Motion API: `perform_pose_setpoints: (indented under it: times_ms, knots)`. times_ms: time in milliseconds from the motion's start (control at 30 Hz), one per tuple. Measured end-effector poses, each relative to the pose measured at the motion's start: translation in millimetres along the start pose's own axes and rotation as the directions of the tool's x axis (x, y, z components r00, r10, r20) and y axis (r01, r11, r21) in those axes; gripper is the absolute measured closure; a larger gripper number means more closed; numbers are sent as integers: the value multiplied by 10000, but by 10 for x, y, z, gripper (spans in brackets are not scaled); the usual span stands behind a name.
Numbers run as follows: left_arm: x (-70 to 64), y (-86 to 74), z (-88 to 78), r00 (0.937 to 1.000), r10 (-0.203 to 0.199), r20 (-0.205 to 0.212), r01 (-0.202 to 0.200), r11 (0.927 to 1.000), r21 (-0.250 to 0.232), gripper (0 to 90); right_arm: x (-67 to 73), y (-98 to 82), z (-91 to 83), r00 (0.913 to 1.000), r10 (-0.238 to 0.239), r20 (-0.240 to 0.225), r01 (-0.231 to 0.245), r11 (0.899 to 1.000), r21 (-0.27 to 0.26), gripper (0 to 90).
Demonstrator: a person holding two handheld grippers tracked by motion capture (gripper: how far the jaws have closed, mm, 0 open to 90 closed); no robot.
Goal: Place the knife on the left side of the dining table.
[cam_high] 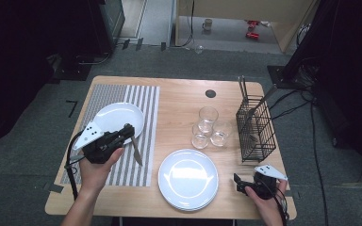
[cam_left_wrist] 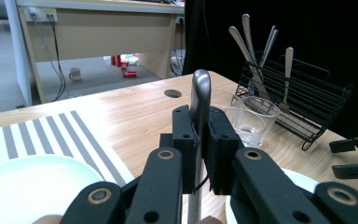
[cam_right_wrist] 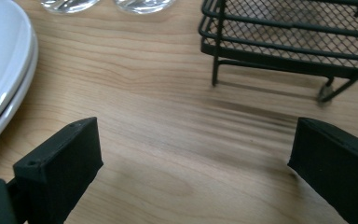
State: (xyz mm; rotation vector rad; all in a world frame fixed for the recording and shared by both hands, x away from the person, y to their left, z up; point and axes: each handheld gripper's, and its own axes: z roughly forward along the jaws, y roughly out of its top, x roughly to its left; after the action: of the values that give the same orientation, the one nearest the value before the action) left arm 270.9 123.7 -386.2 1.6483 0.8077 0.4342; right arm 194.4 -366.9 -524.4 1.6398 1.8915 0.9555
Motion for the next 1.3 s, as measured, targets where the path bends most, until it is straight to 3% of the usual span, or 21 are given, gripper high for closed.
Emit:
perform_pose_setpoints:
  times_ms: [233, 667, 1067, 1267, 1300]
  knots:
    - [43, -23, -73, 9997, -216, -100, 216, 9998, -44, 853, -72, -16, -3, 9988, -7, 499, -14, 9991, 427, 14]
    - [103, -103, -254, 9976, -560, -416, 551, 9982, -229, 848, -44, -15, 14, 9971, -275, 715, 233, 9980, 593, 3]
    - [263, -216, -428, 9863, -1307, -1003, 1277, 9912, -358, 831, -44, -15, 14, 9970, -274, 719, 232, 9980, 590, 4]
    - [317, -262, -483, 9813, -1416, -1308, 1381, 9898, -354, 815, -44, -15, 14, 9970, -272, 719, 230, 9980, 591, 4]
    - [342, -288, -507, 9774, -1552, -1439, 1511, 9878, -386, 812, -44, -15, 14, 9970, -274, 719, 231, 9980, 592, 4]
